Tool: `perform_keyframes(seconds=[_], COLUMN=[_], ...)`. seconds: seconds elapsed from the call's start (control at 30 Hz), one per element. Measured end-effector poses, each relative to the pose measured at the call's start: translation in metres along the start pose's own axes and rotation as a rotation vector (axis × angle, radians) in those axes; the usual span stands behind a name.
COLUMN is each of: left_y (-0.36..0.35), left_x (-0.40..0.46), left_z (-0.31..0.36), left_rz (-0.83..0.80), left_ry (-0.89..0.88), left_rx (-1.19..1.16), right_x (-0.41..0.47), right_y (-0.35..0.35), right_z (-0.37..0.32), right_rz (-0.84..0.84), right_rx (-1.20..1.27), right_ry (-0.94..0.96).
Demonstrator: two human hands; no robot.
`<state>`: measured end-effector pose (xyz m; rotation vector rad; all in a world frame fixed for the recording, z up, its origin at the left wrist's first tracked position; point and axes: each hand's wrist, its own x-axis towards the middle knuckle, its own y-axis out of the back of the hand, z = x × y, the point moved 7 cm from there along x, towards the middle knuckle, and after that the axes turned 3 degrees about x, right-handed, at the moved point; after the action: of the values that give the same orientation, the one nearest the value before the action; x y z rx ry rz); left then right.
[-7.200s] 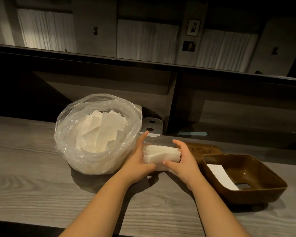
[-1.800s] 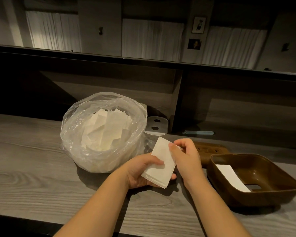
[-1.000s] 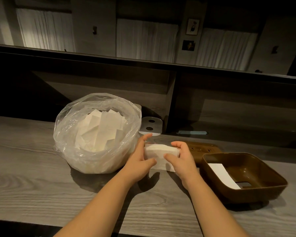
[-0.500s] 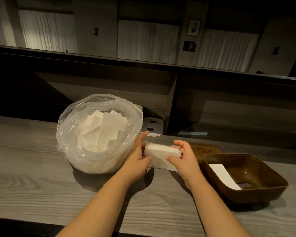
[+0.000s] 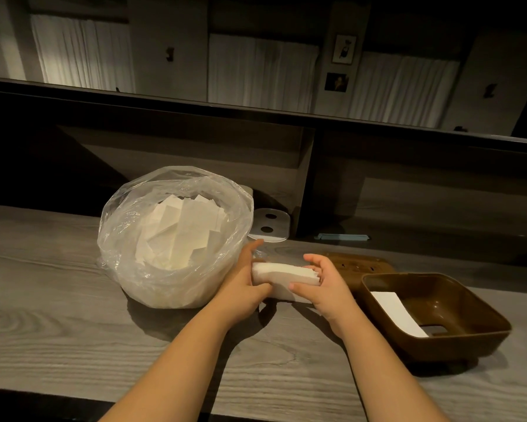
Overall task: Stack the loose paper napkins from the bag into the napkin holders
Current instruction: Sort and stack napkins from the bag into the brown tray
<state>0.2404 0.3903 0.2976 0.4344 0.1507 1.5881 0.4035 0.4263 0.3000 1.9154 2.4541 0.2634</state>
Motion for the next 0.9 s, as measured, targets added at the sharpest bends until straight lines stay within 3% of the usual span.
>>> perform_keyframes(seconds=[0.13, 0.37, 0.57, 0.9], left_y=[0.001, -0.009, -0.001, 0.000], left_x=[-0.002, -0.007, 0.000, 0.000], left_z=[0.001, 0.009, -0.002, -0.002], left_rz=[0.006, -0.151, -0.031, -0.038], left_ry=[0.028, 0.017, 0.064, 0.080], left_rx=[-0.033, 0.043, -0.079, -0.035], right_x=[0.000, -0.001, 0.003, 0.005], right_y=[0.005, -0.009, 0.008, 0.001], right_z=[-0.006, -0.003, -0.001, 0.003], right_rz=[0.080, -0.043, 0.112, 0.030], right_rx=[0.005, -0.094, -0.022, -0.157], right_ry=[0.082, 0.059, 0.045, -0.008])
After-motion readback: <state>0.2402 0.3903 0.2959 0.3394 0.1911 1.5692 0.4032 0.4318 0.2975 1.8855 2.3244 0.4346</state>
